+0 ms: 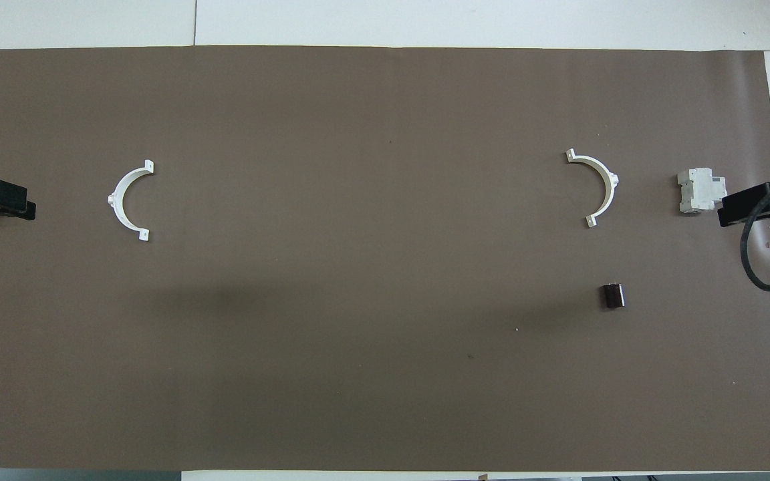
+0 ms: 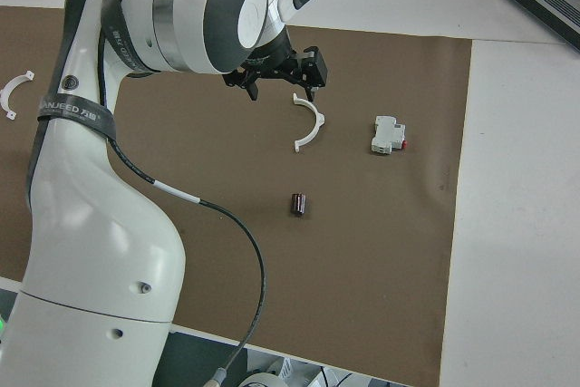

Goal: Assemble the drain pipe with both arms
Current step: 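Reach the right gripper toward the nearby white semicircular clamp half, then lower and close the right gripper on the white clamp half, then carry the clamp half to the table center and set it down, then retract the right gripper while the left gripper lifts the second clamp half, then carry the second clamp half with the left gripper to the first half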

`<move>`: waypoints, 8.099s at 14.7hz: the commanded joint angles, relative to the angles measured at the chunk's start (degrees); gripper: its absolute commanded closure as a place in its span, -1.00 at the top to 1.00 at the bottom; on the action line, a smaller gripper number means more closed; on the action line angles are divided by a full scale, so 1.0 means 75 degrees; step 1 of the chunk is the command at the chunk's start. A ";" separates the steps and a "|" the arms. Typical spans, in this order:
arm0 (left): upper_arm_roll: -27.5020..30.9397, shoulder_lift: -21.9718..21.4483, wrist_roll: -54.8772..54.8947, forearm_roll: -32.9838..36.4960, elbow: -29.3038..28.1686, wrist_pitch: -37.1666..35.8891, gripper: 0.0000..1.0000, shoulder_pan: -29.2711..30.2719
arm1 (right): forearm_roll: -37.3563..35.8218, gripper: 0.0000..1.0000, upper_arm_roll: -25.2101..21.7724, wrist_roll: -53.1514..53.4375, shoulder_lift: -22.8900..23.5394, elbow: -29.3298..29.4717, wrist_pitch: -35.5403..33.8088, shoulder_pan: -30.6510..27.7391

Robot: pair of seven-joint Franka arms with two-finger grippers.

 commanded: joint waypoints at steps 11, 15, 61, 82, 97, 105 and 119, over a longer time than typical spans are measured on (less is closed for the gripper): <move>0.0003 -0.0193 -0.0001 0.0044 -0.0175 -0.0012 1.00 0.0004 | 0.0142 1.00 -0.0036 -0.0130 -0.0048 -0.0236 0.0502 0.0066; 0.0003 -0.0193 -0.0001 0.0044 -0.0175 -0.0012 1.00 0.0004 | 0.0447 1.00 -0.0013 -0.0154 0.0909 -0.0331 0.1696 0.0067; 0.0038 0.0648 0.0431 0.0056 -0.1417 0.2915 1.00 0.0086 | 0.0553 -1.00 0.0303 0.4662 0.4077 0.0220 0.4933 0.3454; 0.0026 0.2619 0.0866 0.0056 -0.2460 0.6071 -1.00 0.0087 | 0.0470 1.00 0.0221 0.4195 0.3343 0.0455 0.4106 0.2812; 0.0085 0.2465 -0.3513 0.1344 -0.0986 0.3893 -1.00 -0.3098 | 0.0236 1.00 0.0210 0.1323 -0.0106 -0.0202 0.0141 0.0466; 0.0085 0.3778 -0.4500 0.1521 0.0375 0.3703 -1.00 -0.4554 | 0.0294 1.00 0.0198 0.1147 0.0082 -0.0084 0.0247 -0.0097; -0.0138 0.3733 -0.4395 0.1310 -0.0572 0.5507 -1.00 -0.4789 | 0.0341 1.00 0.0221 0.1147 0.0116 -0.0061 0.0305 -0.0074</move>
